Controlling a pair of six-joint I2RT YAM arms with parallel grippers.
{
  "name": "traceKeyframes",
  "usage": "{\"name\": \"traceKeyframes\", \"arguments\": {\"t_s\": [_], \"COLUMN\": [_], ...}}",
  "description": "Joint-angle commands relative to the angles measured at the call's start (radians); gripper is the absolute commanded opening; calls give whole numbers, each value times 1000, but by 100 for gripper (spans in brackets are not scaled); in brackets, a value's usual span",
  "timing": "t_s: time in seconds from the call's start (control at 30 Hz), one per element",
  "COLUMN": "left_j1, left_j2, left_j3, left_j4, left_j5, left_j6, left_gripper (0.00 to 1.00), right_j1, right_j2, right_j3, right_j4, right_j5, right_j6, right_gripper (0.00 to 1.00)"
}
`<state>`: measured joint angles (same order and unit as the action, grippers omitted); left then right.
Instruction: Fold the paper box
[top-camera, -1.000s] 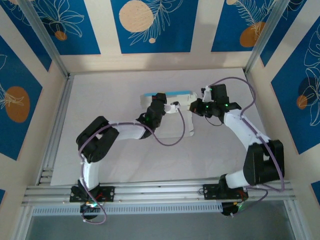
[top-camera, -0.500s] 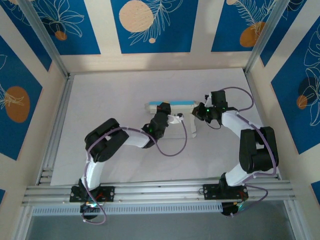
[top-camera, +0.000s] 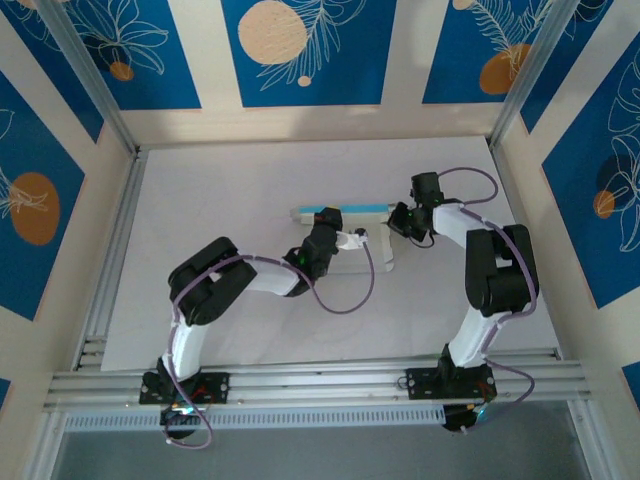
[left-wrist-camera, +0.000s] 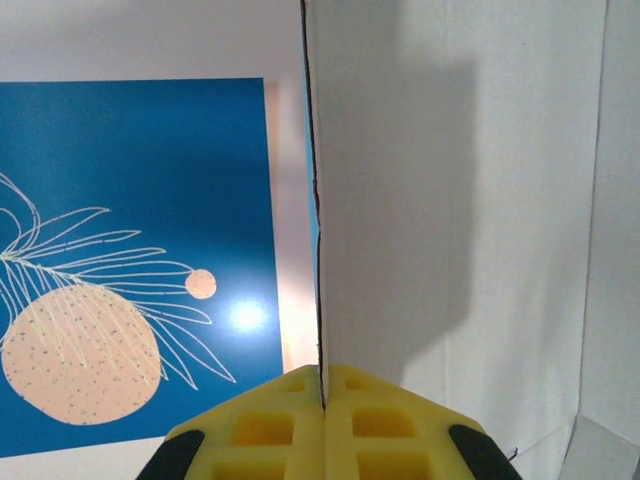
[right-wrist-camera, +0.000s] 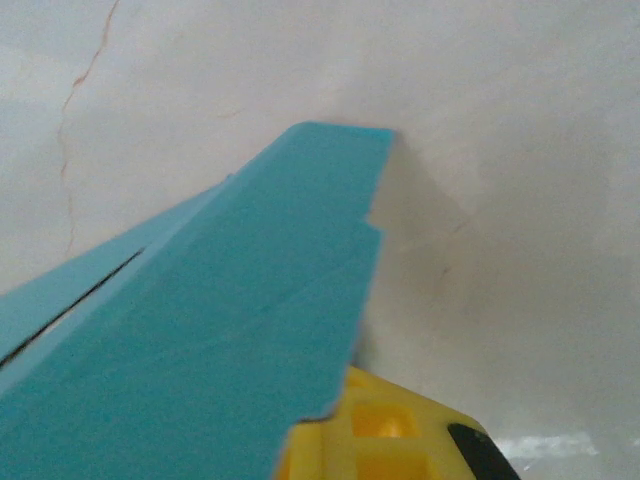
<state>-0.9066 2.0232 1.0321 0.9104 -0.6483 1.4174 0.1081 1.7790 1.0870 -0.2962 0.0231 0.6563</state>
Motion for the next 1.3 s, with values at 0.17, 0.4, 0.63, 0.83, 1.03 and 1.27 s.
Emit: {"name": "traceKeyframes", "arguments": {"t_s": [0.17,0.4,0.63,0.83,1.03,1.27], "left_j1": [6,14,37,57,66,78], "left_j2": [-42,-34,-27,-24,-15,-24], "left_j3": [37,82,122,152,173,193], "left_j4": [-222,-306,-363,-401,-430,-469], "left_j5": [26,12,32,60,88,114], "left_j6": [-85,-119,-139,-156,-178,-217], "left_gripper": [0,0,0,0,0,0], "right_j1": [-26,-46,-105,-146,-109,-35], "right_j2": [-170,-489,-261,-104,10,-43], "right_j3": [-95,-211,-64,48,104,-18], "right_j4": [144,113,82,64,31,173], "right_j5": [-232,38,194,102,-9,-90], "right_j6": [-50,-200,-681,-877,-953,-1037], "right_gripper": [0,2,5,3,8,11]}}
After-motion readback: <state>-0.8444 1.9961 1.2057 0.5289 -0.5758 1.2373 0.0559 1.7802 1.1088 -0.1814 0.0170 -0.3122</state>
